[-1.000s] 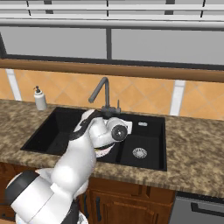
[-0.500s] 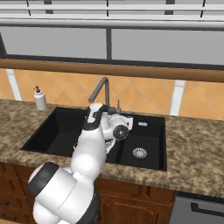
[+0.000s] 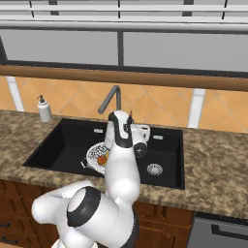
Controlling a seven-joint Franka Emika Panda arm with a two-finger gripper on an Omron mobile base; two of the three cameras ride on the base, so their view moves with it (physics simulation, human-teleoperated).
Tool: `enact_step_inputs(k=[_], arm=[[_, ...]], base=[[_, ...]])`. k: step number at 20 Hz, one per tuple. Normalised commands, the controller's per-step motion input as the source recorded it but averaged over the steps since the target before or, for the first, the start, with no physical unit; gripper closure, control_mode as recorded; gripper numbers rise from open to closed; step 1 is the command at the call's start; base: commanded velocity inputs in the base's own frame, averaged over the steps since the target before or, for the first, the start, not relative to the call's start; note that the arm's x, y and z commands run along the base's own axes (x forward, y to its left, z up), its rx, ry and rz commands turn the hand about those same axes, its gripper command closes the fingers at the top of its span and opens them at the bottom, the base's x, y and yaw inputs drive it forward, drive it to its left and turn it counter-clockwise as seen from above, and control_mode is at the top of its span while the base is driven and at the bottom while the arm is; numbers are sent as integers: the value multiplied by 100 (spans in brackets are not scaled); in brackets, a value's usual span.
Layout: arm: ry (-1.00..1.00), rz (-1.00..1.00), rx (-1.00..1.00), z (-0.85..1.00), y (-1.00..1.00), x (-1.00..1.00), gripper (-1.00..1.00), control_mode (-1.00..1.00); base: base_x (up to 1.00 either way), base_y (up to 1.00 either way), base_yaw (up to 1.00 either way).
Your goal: Put the colander in the sink, put the peach, mango, mango in the colander, and turn on the sink faucet and pour water over the colander.
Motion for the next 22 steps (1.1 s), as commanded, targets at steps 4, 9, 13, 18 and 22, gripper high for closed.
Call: enact_step_inputs(k=[4,9,13,18,22], arm=[[-3,0,0,0,0,37,-100,-100],[0,-3,0,0,0,19,-100,-100],[0,-5,0,0,0,30,-100,-100],[0,-1,0,0,-7,38,-100,-100],[0,0,0,0,-9,42,-100,-100]], base=[[0,0,0],[0,0,0],[0,0,0],[0,0,0],[0,0,0]])
